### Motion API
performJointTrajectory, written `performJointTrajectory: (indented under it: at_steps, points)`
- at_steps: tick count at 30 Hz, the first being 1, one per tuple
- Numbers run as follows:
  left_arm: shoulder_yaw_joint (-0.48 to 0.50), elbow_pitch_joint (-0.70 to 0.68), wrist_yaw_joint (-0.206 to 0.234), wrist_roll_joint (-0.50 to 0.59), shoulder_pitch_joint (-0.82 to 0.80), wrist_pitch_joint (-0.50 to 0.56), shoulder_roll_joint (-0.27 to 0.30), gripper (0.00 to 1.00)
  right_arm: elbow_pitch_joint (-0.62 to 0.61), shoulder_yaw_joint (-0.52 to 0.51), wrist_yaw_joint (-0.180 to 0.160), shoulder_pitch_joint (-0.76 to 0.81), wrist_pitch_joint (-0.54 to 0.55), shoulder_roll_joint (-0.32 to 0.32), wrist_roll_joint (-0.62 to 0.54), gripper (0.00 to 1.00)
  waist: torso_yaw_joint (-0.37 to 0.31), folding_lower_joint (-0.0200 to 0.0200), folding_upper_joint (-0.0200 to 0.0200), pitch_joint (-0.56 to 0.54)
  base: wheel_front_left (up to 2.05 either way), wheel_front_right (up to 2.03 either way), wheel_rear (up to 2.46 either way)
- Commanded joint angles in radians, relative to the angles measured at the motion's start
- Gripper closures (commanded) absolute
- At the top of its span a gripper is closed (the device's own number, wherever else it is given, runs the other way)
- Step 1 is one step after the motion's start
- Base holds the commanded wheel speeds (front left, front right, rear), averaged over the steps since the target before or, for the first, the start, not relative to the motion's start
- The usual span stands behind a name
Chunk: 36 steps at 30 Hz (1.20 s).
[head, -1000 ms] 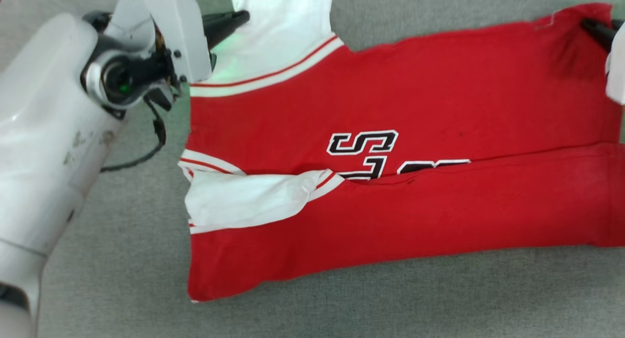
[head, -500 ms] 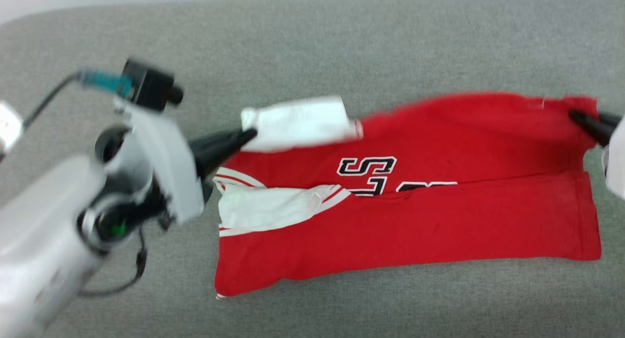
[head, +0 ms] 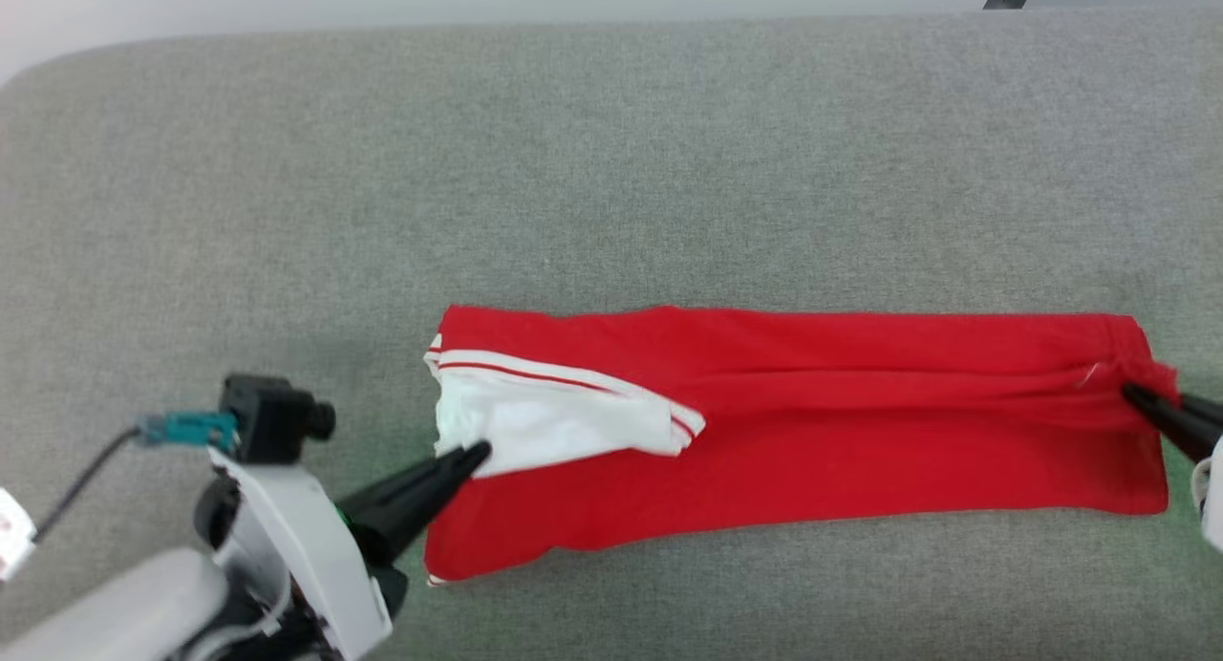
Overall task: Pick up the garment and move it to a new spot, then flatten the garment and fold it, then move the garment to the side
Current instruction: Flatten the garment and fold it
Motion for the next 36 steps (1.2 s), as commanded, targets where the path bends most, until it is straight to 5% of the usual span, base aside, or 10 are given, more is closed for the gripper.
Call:
performJointTrajectory:
  at_steps: [1,12,15,17,18,19,27,36]
  points:
    - [-0.003,0.005,0.005,0.008,0.016,-0.014,-0.01,1.0,-0.002,-0.019,-0.002,0.022,0.0,0.018,-0.013,1.0,0.002,0.0,-0.0001,0.006,0.0,0.0,0.0]
    - [-0.05,0.159,0.005,0.068,0.009,-0.041,-0.12,1.0,0.033,-0.119,-0.002,0.075,0.0,0.12,-0.124,1.0,0.019,0.0,-0.0001,0.051,0.0,0.0,0.0]
    - [-0.059,0.201,-0.008,0.074,0.008,-0.049,-0.145,0.84,0.048,-0.128,-0.002,0.082,-0.01,0.147,-0.141,1.0,0.021,0.0,-0.0001,0.048,0.0,0.0,0.0]
    - [-0.059,0.221,-0.014,0.079,0.005,-0.058,-0.154,0.57,0.049,-0.138,-0.002,0.084,-0.021,0.165,-0.139,0.55,0.02,0.0,-0.0001,0.042,0.0,0.0,0.0]
    - [-0.058,0.227,-0.016,0.086,0.001,-0.065,-0.156,0.13,0.047,-0.144,-0.002,0.084,-0.025,0.172,-0.131,0.17,0.02,0.0,-0.0001,0.037,0.0,0.0,0.0]
    - [-0.054,0.231,-0.018,0.086,0.0,-0.075,-0.158,0.0,0.047,-0.157,-0.002,0.083,-0.034,0.177,-0.122,0.0,0.02,0.0,-0.0001,0.033,0.0,0.0,0.0]
    - [-0.024,0.223,-0.018,0.065,0.037,-0.144,-0.158,0.0,0.028,-0.22,-0.002,0.116,-0.033,0.168,-0.079,0.0,0.025,0.0,-0.0001,-0.025,0.0,0.0,0.0]
    - [0.051,0.27,0.08,0.083,0.128,-0.264,-0.217,0.0,0.068,-0.334,-0.002,0.182,-0.014,0.198,-0.07,0.0,0.069,0.0,-0.0001,-0.077,0.0,0.0,0.0]
